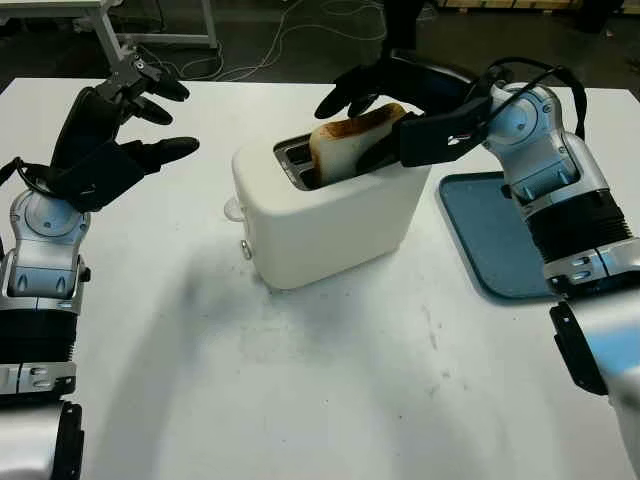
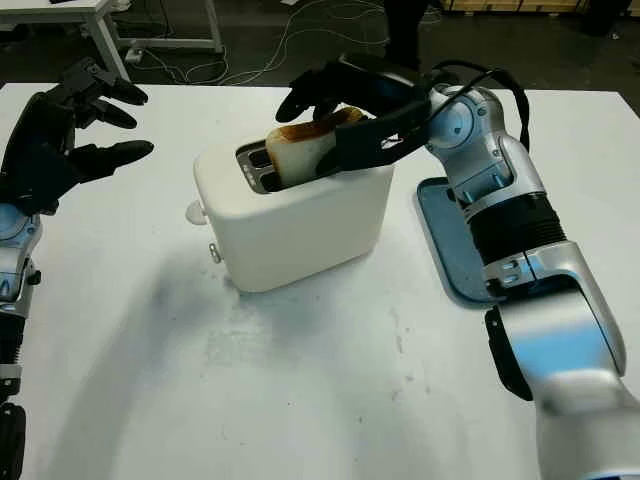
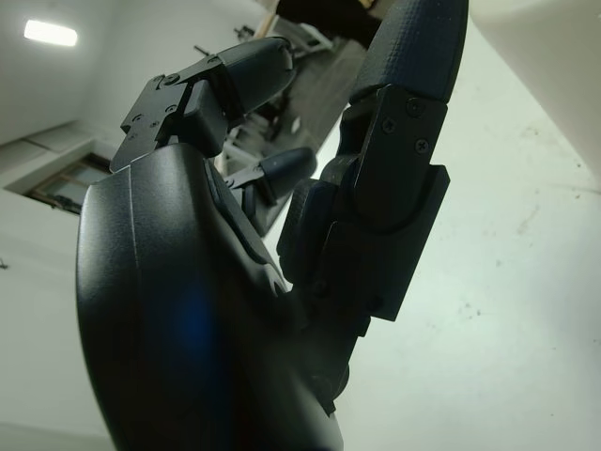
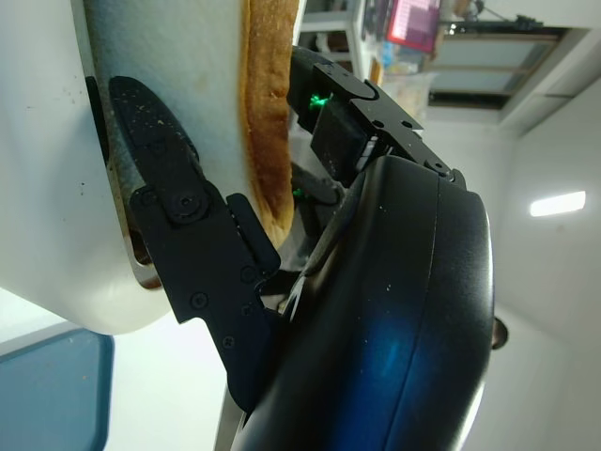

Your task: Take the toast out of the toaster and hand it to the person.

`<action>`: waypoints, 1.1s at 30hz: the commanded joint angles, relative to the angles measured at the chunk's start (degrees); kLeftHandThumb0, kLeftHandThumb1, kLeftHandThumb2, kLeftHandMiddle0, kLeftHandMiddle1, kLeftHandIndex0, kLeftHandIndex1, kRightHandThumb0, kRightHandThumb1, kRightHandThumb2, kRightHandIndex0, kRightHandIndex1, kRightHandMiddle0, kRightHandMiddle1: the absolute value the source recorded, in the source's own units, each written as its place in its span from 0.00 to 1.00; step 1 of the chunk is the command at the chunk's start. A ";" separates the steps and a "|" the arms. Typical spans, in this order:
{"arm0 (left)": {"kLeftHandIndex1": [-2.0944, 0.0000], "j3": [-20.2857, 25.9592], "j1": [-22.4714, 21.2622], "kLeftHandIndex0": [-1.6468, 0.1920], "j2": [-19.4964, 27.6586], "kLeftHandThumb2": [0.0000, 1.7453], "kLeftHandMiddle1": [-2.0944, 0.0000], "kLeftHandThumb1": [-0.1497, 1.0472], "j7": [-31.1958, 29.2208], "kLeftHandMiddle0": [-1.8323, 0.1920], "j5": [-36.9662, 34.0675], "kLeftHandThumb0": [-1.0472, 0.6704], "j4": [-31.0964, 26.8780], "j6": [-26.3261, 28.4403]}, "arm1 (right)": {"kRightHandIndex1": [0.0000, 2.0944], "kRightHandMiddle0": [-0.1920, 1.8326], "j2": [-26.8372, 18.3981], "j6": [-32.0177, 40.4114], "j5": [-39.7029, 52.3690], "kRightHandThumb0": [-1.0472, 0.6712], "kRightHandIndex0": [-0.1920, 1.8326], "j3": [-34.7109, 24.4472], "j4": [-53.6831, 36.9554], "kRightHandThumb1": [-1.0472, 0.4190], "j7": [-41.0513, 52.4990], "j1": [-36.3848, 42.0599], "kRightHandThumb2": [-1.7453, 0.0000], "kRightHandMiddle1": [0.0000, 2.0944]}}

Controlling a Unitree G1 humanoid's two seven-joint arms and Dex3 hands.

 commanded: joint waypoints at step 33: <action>0.40 0.33 1.17 0.81 0.08 0.00 0.33 0.89 0.21 0.85 0.03 0.07 1.08 -0.11 | 0.83 0.46 -1.38 -11.31 8.31 0.33 0.58 -12.38 16.37 0.09 -12.46 -8.21 0.76 0.83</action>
